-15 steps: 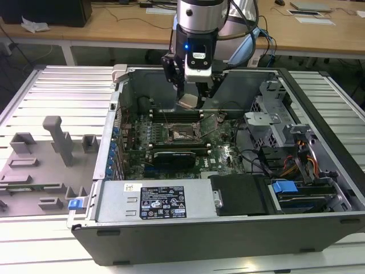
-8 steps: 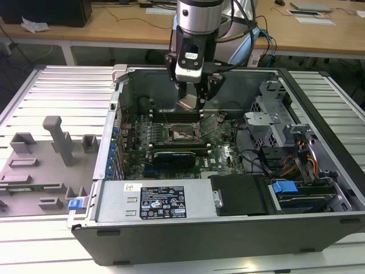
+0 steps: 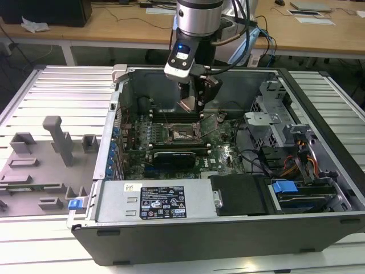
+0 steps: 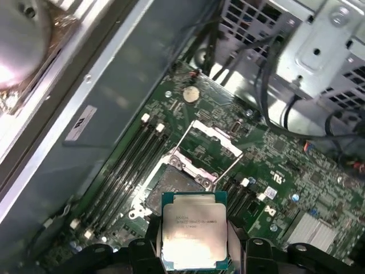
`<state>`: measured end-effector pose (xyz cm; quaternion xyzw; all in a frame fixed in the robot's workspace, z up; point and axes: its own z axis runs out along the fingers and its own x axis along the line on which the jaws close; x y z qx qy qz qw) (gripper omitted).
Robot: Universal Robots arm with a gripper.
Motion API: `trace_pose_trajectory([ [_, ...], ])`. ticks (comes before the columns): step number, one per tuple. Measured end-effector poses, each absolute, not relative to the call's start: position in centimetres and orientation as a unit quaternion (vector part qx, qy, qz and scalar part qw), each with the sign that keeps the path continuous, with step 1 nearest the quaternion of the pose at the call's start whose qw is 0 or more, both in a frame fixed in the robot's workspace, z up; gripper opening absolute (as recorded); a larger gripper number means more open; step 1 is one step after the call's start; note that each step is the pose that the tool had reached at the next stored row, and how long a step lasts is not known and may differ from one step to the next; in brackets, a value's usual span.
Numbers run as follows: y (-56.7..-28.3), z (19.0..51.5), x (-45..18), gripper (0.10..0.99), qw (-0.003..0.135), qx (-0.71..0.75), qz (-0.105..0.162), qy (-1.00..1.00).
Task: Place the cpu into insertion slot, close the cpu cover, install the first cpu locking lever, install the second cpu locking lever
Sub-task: 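Place the cpu into insertion slot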
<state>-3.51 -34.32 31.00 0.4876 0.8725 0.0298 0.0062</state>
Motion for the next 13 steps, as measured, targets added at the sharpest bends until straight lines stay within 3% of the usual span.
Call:
trace_pose_trajectory([
  [13, -34.32, 30.30, -3.51, 0.541, 0.011, 0.622, 0.028, 0.783],
])
